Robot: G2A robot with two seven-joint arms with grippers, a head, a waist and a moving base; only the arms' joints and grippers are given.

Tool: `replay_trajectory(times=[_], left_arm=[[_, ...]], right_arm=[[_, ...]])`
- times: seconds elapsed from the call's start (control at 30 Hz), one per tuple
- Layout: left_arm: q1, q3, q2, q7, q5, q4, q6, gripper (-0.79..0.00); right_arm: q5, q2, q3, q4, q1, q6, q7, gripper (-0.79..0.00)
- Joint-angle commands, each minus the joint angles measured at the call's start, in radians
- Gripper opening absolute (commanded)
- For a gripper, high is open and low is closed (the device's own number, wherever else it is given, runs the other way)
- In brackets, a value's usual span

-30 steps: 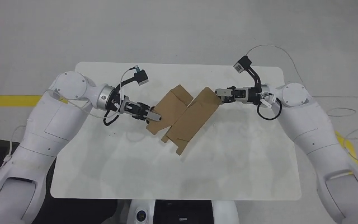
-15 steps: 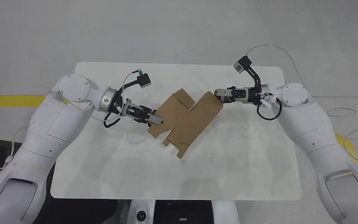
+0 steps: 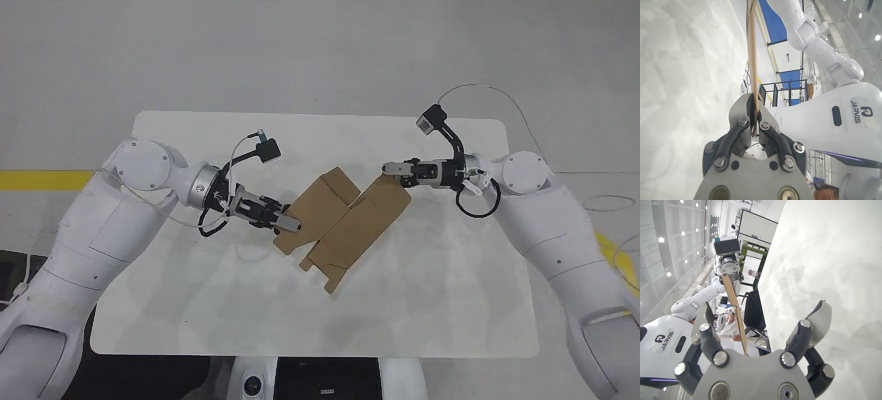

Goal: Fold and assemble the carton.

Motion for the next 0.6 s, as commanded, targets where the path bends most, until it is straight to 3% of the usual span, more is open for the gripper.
replay_trajectory(times=[0.0,0.57], left_arm=[[0.005,-0.007,0.002,0.000,0.007,-0.005,0.003,-0.785],[0.020,-0.025,-0.001,-0.010,0.025,-0.014,0.017,-0.785]], right_arm=[[0.010,0.003,0.010,0.000,-0.009,-0.003,0.026,0.000],[0.039,0.010,0.015,-0.087,-0.054,0.070,0.099,0.000]])
